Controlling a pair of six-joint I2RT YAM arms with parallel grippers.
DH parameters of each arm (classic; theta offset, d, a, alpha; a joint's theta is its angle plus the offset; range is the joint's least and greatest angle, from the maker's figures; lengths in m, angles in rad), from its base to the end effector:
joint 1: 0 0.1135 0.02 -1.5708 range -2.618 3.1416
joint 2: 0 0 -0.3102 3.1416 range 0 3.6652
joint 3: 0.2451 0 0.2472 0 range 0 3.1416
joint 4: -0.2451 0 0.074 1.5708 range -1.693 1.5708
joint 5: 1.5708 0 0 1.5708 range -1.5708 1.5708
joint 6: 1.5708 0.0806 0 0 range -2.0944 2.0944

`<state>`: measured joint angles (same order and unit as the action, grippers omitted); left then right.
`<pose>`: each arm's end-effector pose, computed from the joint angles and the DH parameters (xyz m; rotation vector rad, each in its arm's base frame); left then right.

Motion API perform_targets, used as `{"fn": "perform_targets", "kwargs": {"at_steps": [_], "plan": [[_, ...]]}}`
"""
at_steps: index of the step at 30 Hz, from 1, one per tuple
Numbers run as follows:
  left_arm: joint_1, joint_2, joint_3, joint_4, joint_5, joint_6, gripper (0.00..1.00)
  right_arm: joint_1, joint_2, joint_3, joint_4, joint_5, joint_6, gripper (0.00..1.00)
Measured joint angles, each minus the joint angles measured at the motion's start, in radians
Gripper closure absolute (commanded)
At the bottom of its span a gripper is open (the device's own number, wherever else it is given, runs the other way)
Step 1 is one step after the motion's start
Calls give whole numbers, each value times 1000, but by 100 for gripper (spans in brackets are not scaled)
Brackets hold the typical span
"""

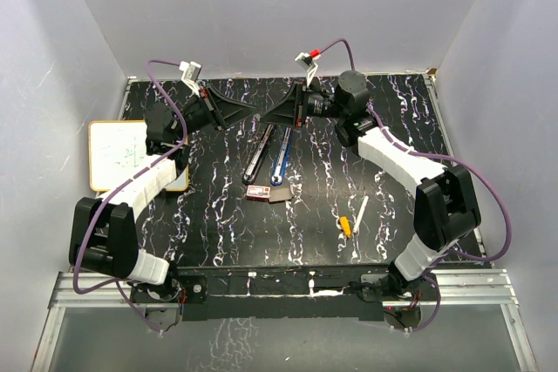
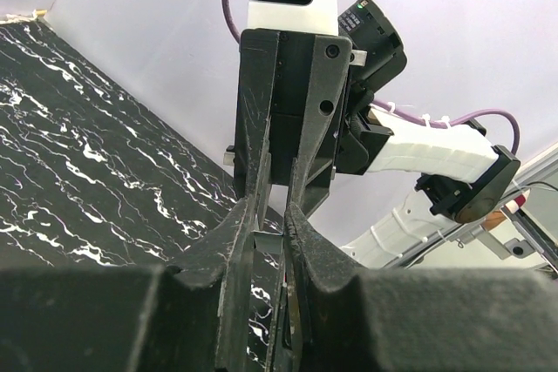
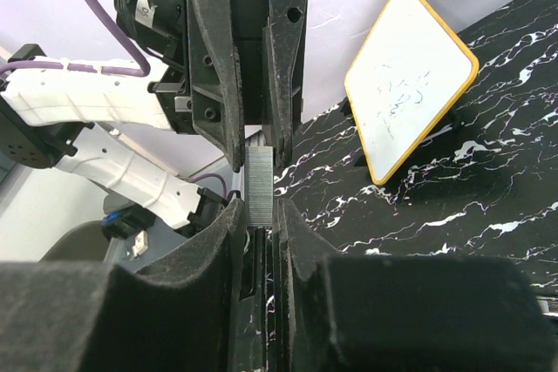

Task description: Load the staples into the stapler

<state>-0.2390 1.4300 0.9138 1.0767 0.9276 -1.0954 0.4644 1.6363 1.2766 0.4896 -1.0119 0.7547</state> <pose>0.2939 -0.1380 0.4195 0.4302 1.3567 -1.5959 0.3285 0.2410 0.4099 -0.7152 1.6109 1.6491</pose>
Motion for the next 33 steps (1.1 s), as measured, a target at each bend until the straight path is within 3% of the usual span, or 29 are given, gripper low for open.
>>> {"fn": "perform_targets", "kwargs": {"at_steps": [6, 14, 20, 26, 33], "plan": [[0, 0, 0, -4, 6, 7, 100, 0, 0, -14, 16, 4, 4, 70], [0, -2, 0, -14, 9, 26, 100, -3, 0, -27, 8, 8, -9, 50], [0, -6, 4, -104, 18, 93, 100, -27, -1, -32, -19, 6, -43, 43], [-20, -7, 111, -482, -26, 348, 100, -96, -35, -48, -89, -1, -112, 43], [-152, -3, 267, -914, -274, 662, 100, -273, -132, -92, -187, -1, -233, 44]]}}
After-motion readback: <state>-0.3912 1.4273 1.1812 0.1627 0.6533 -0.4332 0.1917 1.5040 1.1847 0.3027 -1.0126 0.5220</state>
